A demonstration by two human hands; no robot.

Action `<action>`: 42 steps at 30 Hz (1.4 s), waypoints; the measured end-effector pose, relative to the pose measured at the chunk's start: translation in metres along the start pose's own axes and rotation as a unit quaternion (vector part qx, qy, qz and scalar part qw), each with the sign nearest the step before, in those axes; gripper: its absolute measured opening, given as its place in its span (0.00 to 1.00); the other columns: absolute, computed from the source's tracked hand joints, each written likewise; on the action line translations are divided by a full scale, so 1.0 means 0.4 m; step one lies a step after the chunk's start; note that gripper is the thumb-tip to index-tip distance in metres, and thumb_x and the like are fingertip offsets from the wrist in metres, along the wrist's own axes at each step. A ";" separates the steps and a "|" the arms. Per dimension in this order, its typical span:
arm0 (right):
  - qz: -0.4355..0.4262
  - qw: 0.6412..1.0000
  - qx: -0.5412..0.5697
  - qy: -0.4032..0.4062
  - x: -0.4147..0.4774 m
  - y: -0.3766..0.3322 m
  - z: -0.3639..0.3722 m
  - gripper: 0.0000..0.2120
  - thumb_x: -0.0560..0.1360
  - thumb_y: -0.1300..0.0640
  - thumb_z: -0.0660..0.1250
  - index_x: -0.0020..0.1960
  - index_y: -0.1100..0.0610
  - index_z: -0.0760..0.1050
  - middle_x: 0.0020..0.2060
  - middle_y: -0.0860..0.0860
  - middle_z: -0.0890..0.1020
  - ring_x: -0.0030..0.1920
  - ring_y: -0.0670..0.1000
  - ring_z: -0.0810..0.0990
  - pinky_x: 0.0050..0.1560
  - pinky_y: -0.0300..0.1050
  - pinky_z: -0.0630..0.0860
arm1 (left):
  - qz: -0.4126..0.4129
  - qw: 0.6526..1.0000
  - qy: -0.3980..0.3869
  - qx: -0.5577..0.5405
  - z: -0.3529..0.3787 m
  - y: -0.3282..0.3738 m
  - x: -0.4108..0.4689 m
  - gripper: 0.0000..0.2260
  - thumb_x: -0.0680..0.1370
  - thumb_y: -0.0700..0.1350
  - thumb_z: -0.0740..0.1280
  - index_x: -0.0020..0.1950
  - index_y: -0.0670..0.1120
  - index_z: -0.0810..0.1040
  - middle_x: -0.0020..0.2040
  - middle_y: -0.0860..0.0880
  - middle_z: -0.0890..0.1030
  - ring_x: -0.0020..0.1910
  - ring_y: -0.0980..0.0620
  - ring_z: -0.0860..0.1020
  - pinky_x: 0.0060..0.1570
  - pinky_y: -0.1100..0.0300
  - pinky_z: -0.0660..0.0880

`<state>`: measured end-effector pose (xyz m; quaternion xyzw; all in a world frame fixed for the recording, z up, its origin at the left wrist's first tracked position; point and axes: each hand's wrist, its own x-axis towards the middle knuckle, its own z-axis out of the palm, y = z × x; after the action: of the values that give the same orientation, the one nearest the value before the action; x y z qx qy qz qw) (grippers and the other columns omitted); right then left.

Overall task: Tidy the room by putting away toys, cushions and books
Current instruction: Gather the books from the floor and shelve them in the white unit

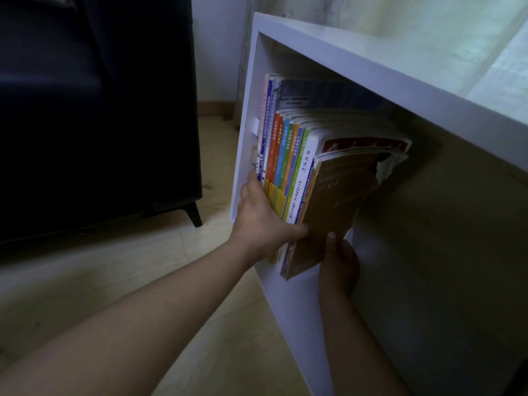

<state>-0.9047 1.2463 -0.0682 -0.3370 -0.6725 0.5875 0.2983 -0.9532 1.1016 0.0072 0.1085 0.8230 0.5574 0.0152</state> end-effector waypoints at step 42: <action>-0.052 0.986 0.039 -0.156 -0.238 -0.079 -0.061 0.08 0.77 0.63 0.67 0.54 0.54 0.79 0.48 0.45 0.84 0.48 0.39 0.81 0.44 0.28 0.74 | -0.088 0.991 -0.056 0.085 -0.134 -0.025 -0.143 0.36 0.70 0.51 0.75 0.74 0.48 0.63 0.64 0.52 0.73 0.55 0.55 0.73 0.49 0.61 0.71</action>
<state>-0.8318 1.1816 -0.0341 -0.1944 -0.7040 0.6422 0.2327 -0.9070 1.0377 0.0128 0.0680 0.8716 0.4748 0.1011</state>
